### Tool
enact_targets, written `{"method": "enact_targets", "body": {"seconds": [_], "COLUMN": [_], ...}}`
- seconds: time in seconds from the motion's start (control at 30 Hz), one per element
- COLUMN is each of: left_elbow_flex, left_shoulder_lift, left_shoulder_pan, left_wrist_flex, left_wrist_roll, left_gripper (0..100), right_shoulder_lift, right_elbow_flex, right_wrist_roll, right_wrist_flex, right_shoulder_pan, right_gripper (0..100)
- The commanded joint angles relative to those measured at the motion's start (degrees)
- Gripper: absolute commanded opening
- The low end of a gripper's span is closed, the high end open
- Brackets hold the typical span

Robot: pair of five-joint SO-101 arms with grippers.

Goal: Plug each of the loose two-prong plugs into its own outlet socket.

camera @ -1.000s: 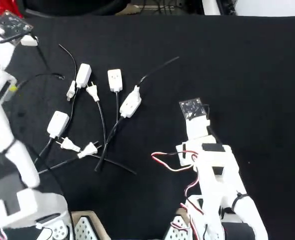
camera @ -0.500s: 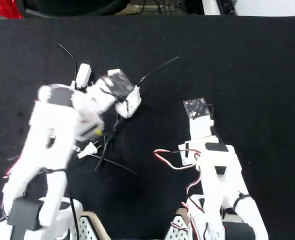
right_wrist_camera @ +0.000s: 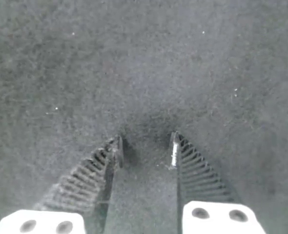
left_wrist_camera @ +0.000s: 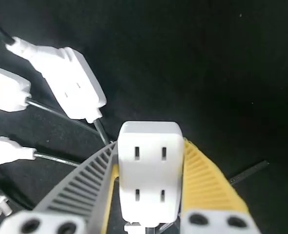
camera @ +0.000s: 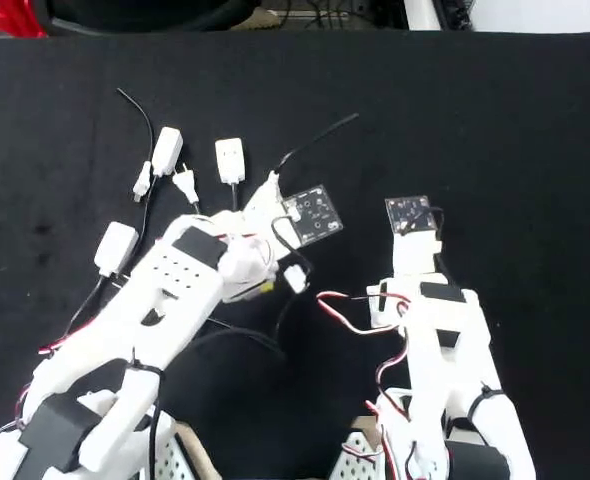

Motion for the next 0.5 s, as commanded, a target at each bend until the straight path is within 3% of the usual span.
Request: {"method": "enact_targets", "body": {"seconds": [0.0,0.1,0.23,0.33,0.47], "left_elbow_flex": [1.3,1.1,-3.5,-6.6,-9.2], "left_shoulder_lift": [2.1,8.0,16.2,18.5,17.5], "left_shoulder_pan": [0.5,0.9,0.0,0.0,-0.5], "left_wrist_flex": [-5.5,-10.0,-14.1,-10.9,-5.9], "left_wrist_roll": [0.4,1.3,8.3,10.5,12.0], "left_gripper": [19,22,22,24,36], "right_shoulder_lift": [-0.7,-0.7,-0.7,-0.7,-0.7], "right_elbow_flex": [-2.5,-2.5,-2.5,-2.4,-2.4], "right_wrist_roll": [-0.4,-0.4,-0.4,-0.4,-0.4], "right_wrist_flex": [0.2,0.2,0.0,0.0,-0.1], "right_shoulder_pan": [1.3,1.3,1.3,1.3,1.3], "right_gripper": [17.3,17.3,17.3,17.3,17.3]}}
